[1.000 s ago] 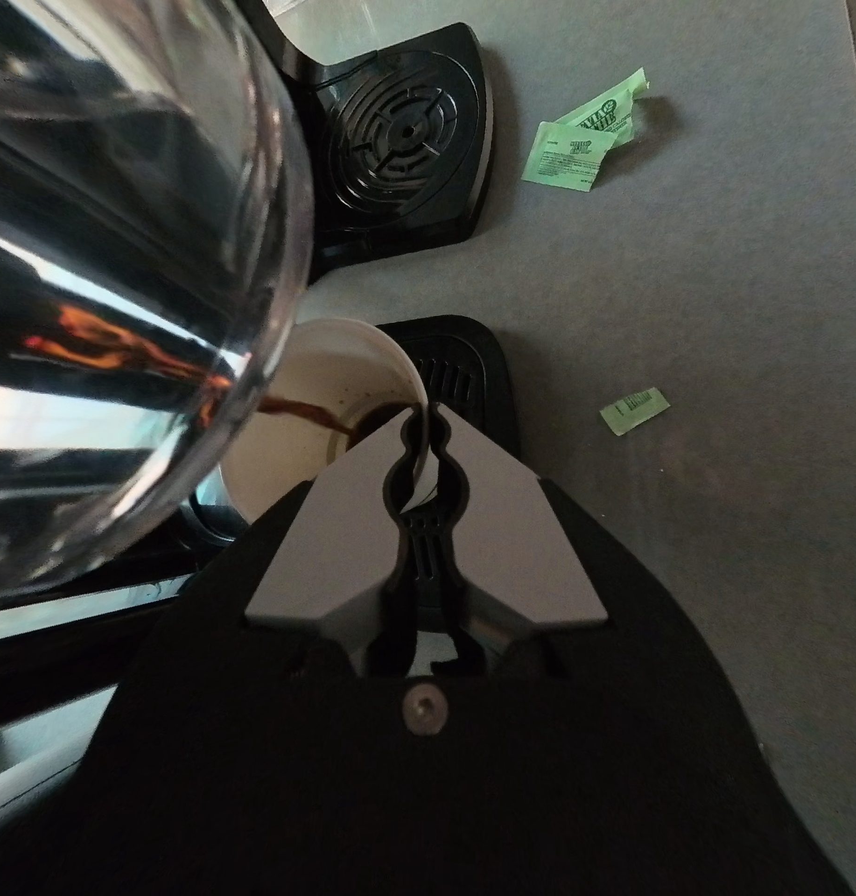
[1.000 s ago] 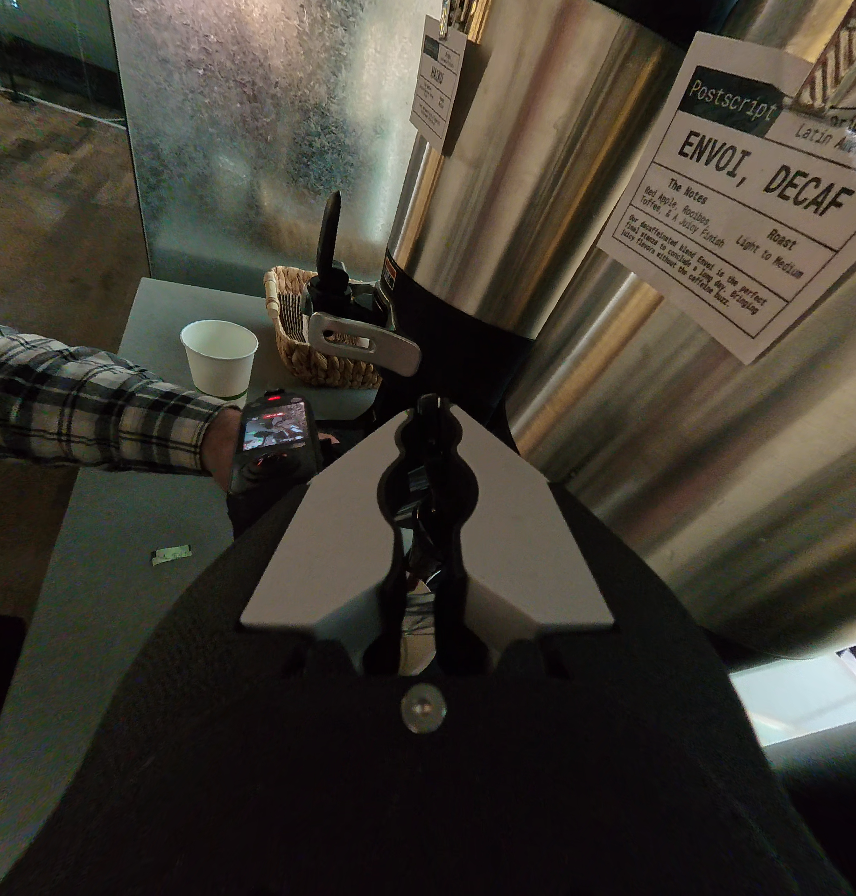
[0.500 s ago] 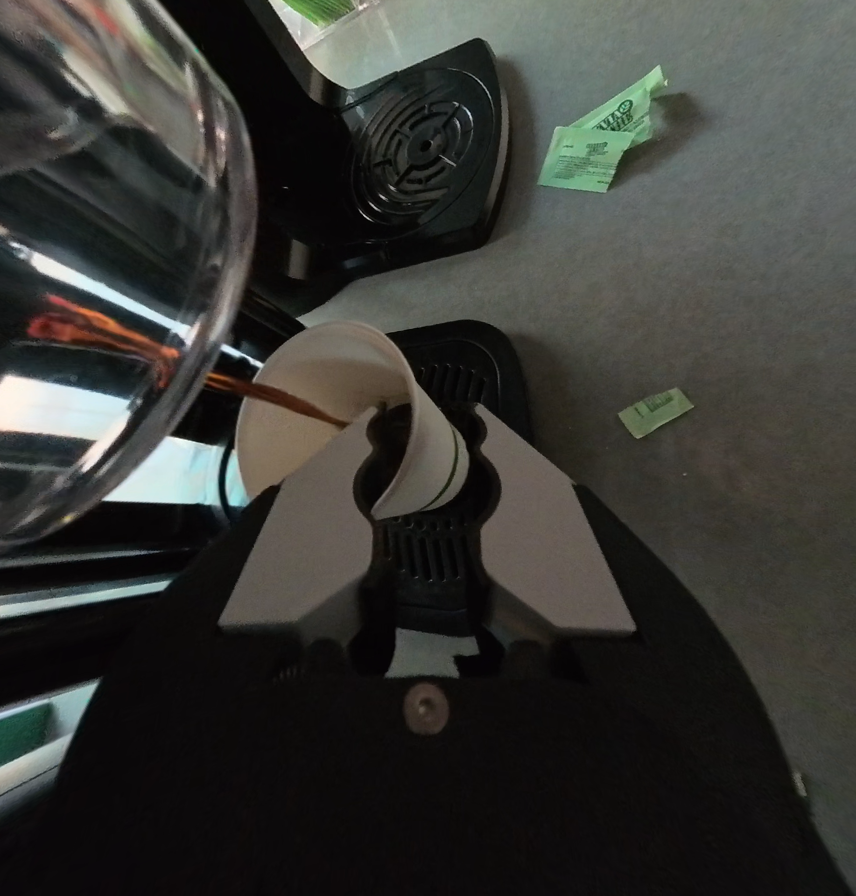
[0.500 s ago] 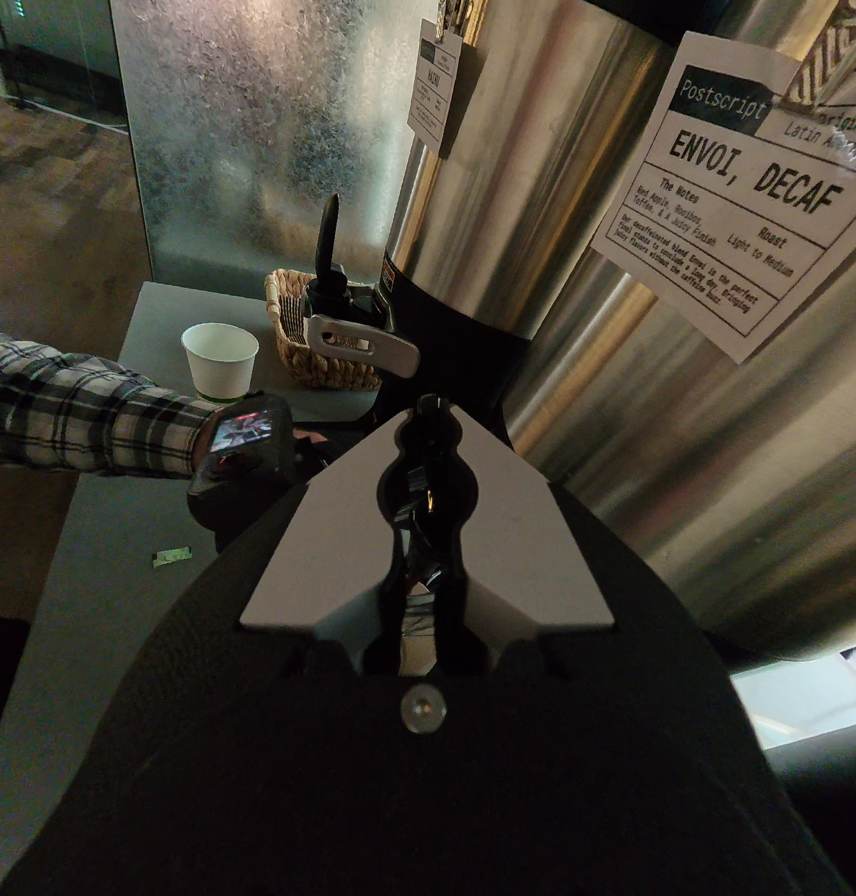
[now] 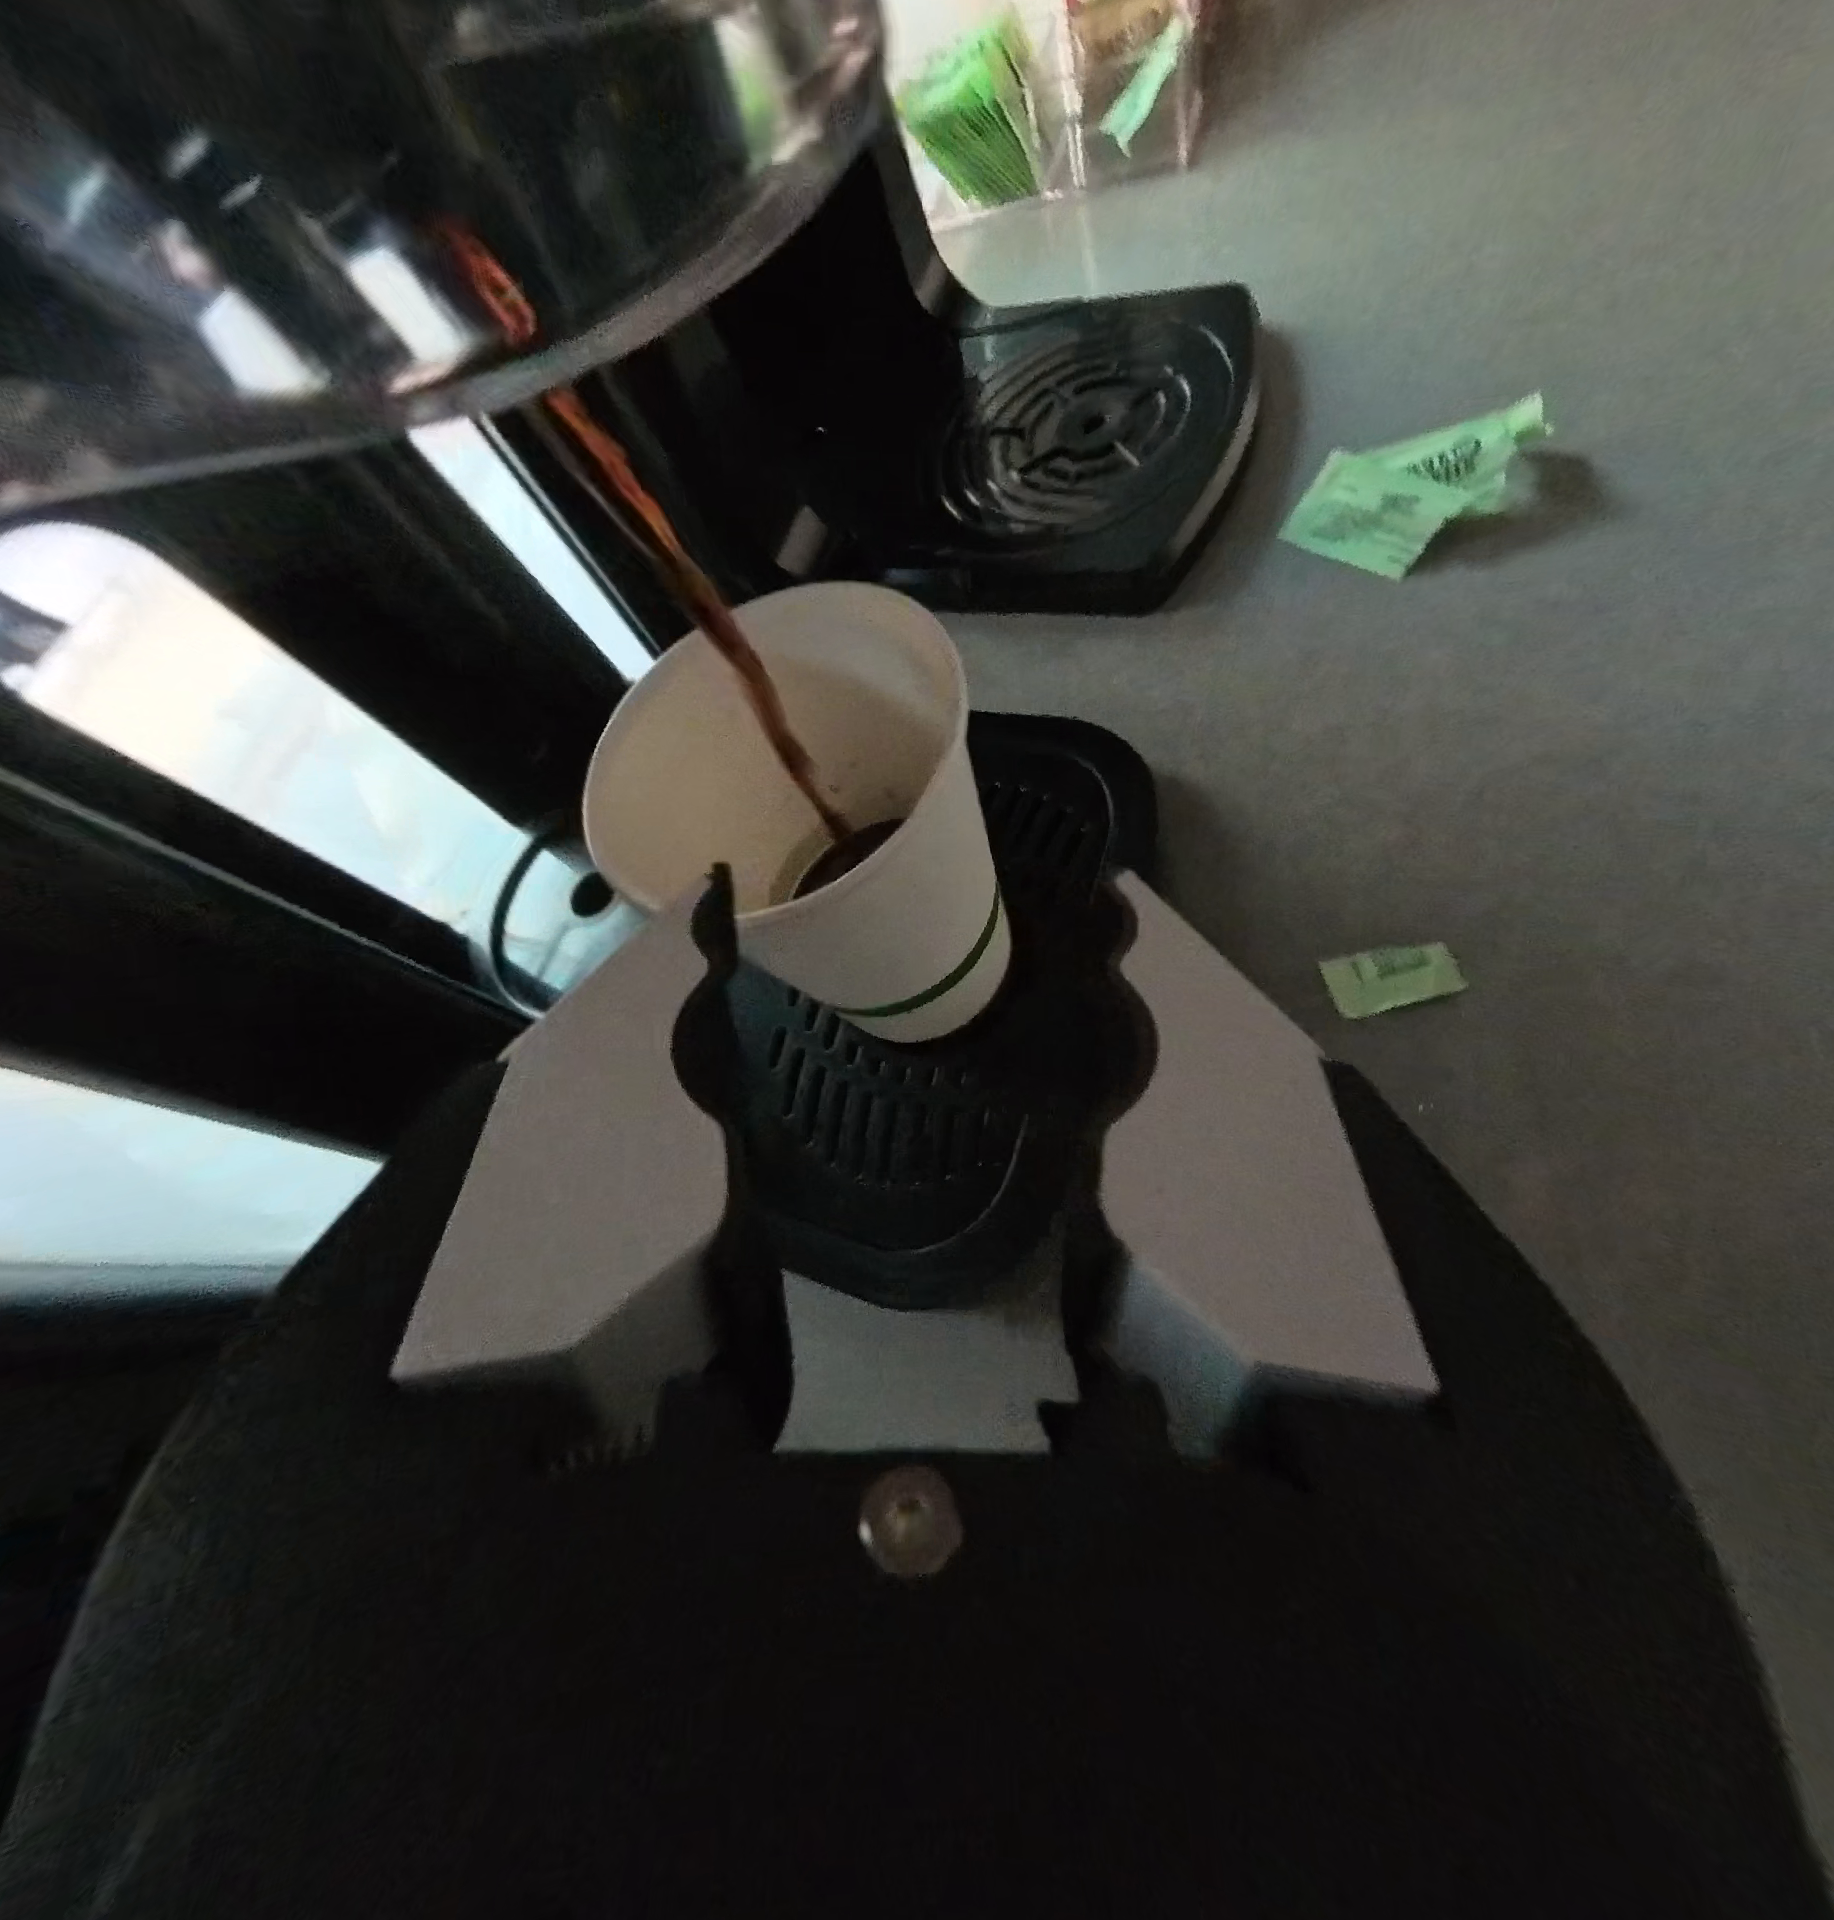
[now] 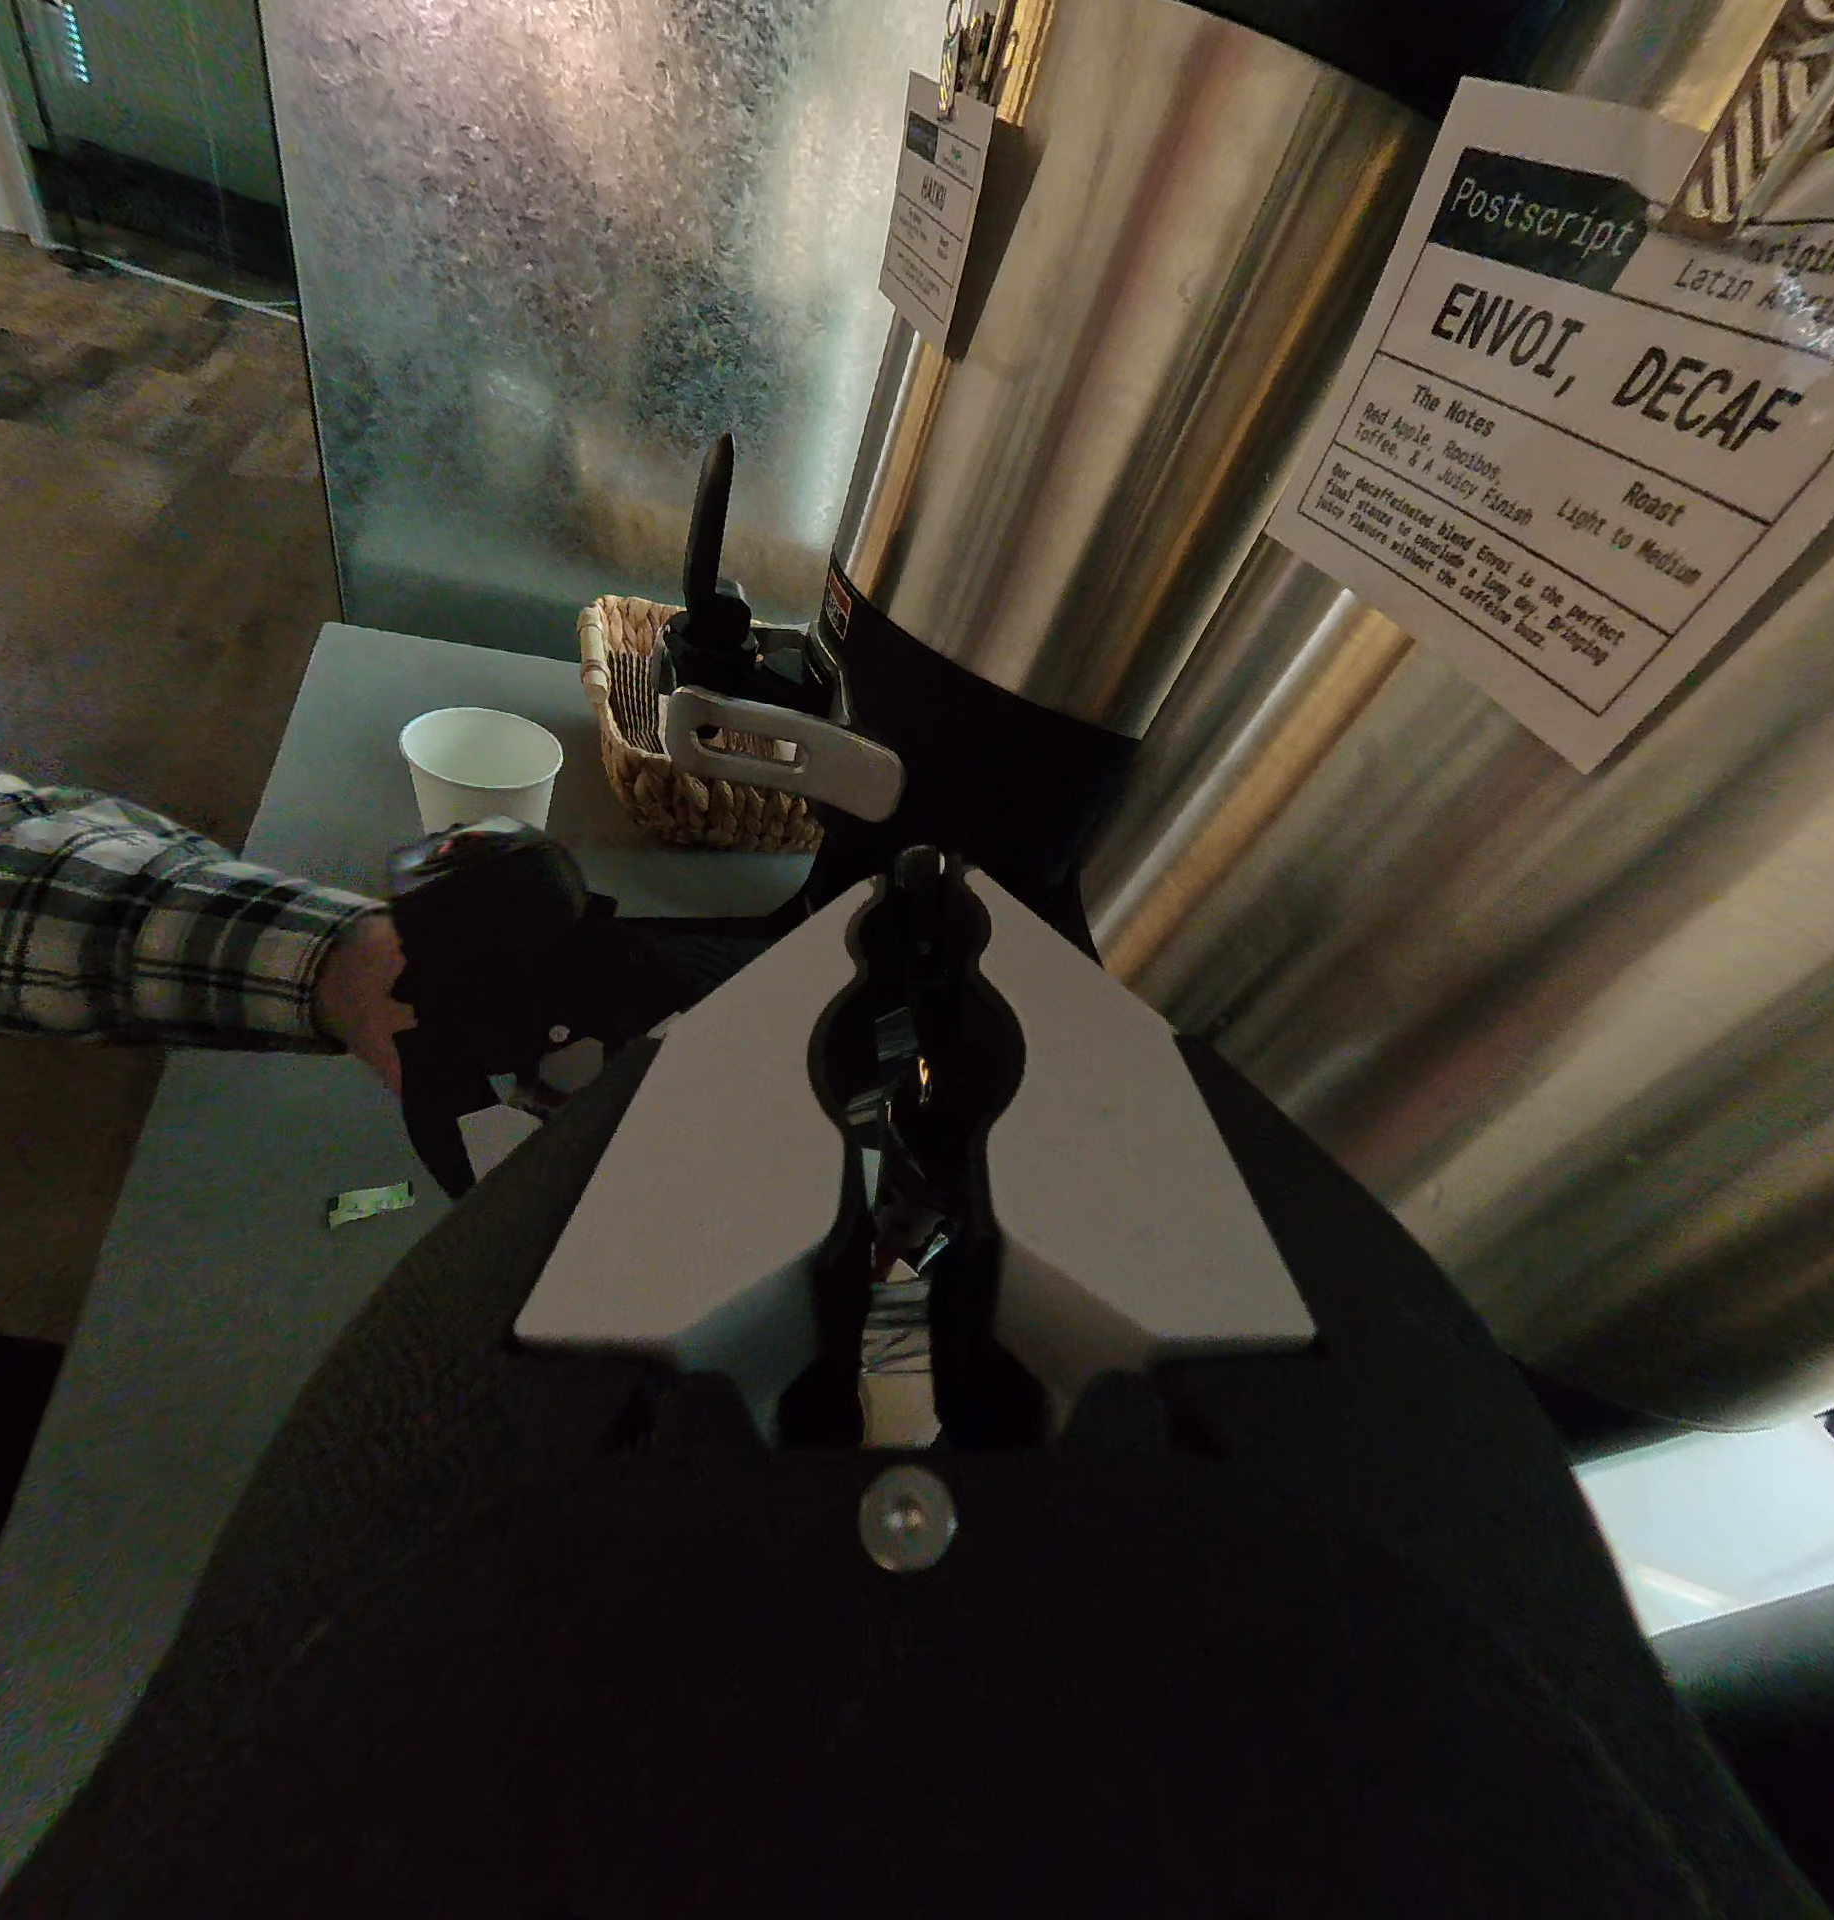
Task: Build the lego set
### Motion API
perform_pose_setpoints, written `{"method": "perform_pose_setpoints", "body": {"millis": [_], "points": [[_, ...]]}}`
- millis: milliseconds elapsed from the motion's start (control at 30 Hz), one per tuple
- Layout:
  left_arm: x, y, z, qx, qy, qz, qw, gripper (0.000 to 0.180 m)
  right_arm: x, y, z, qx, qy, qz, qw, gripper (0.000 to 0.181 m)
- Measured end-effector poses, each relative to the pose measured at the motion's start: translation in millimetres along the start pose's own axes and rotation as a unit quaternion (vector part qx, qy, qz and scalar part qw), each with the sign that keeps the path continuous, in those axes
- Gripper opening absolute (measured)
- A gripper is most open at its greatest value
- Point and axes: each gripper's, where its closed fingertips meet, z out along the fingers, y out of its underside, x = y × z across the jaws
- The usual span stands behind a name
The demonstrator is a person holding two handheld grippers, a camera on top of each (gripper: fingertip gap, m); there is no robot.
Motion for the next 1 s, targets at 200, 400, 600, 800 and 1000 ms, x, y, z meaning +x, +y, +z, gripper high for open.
{"method": "perform_pose_setpoints", "body": {"millis": [200,400,600,800,1000], "points": [[-14,10,9,0.025,-0.015,-0.122,0.992,0.088,-1,0,0,0.002,0.001,0.001,1.000,0.007],[-14,19,20,0.030,-0.007,-0.176,0.984,0.092,-4,0,0,0.007,0.002,0.002,1.000,0.007],[-10,27,27,0.017,-0.006,-0.187,0.982,0.092,-4,0,0,0.004,0.005,0.001,1.000,0.007],[-10,27,34,0.023,-0.006,-0.208,0.978,0.097,-4,1,0,-0.005,0.007,-0.003,1.000,0.007],[-11,27,36,0.025,-0.007,-0.219,0.975,0.096,-4,1,0,0.000,0.009,0.000,1.000,0.007]]}}
